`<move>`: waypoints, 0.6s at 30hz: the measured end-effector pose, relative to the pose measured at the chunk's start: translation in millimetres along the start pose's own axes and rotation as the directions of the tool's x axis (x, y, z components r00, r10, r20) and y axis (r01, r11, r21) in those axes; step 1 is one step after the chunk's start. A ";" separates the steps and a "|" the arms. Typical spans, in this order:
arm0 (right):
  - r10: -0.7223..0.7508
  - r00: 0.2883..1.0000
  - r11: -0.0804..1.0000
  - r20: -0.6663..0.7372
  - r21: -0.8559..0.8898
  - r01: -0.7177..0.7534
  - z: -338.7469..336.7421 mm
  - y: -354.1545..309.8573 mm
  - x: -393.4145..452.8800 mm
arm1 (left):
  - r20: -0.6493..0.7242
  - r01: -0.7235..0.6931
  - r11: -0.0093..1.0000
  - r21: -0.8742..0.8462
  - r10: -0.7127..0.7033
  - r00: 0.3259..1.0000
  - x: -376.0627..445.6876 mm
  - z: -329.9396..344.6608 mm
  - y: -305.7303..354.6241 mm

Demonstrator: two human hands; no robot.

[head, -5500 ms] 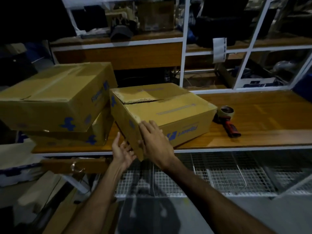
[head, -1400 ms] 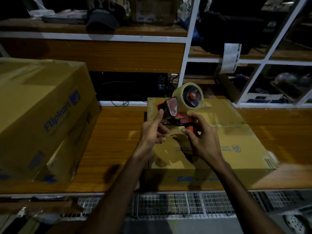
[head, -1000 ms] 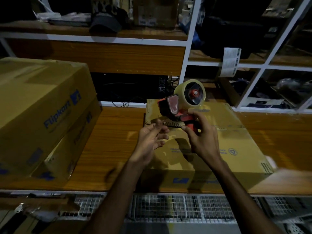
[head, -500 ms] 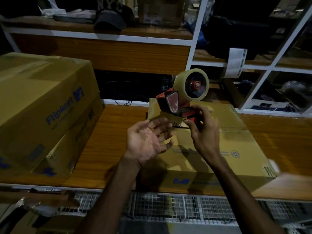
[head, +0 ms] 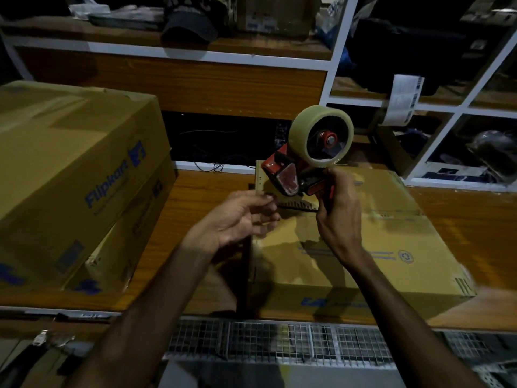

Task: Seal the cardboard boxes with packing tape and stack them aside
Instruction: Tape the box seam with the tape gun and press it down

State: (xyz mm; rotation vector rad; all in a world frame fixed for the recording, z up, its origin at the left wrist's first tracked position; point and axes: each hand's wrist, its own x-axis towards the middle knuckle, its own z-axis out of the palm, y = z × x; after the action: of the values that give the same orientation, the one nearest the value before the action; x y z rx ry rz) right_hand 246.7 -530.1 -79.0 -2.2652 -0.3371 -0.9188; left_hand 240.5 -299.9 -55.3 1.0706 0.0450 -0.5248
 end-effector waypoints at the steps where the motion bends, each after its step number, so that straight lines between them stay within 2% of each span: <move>1: -0.005 1.000 0.999 -0.004 -0.051 0.004 4.8 -0.1 1.1 | -0.004 0.001 0.998 0.060 0.000 1.000 4.4 -6.6 6.8; 6: 0.002 1.000 0.981 0.026 -0.192 0.003 26.8 -4.5 7.7 | -0.146 0.040 0.943 0.331 0.010 0.989 31.1 -37.3 30.4; 9: -0.010 0.997 0.959 0.078 -0.283 0.032 38.6 -11.5 8.8 | -0.176 0.072 0.893 0.445 0.008 0.984 44.6 -51.6 33.8; 12: -0.001 0.996 0.932 0.085 -0.360 0.032 44.7 -12.8 11.5 | -0.205 0.067 0.816 0.574 0.064 0.977 56.4 -73.6 37.6; 13: 0.024 0.998 0.926 0.066 -0.377 0.003 43.8 -8.1 14.1 | -0.207 0.068 0.803 0.592 0.070 0.976 58.3 -86.5 38.7; 15: 0.087 0.996 0.910 0.029 -0.409 -0.068 37.0 7.6 19.3 | -0.195 0.086 0.842 0.533 0.023 0.980 56.6 -110.6 37.5; 18: 0.128 0.990 0.899 0.060 -0.429 -0.090 27.7 31.1 19.3 | -0.101 0.082 0.858 0.508 -0.035 0.994 51.6 -124.3 24.9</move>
State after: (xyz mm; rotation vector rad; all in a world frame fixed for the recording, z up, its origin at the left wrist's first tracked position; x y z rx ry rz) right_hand 289.3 -535.2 -95.4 -2.6985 -0.0422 -0.9038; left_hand 323.0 -205.7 -110.5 1.6210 0.0150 -0.5588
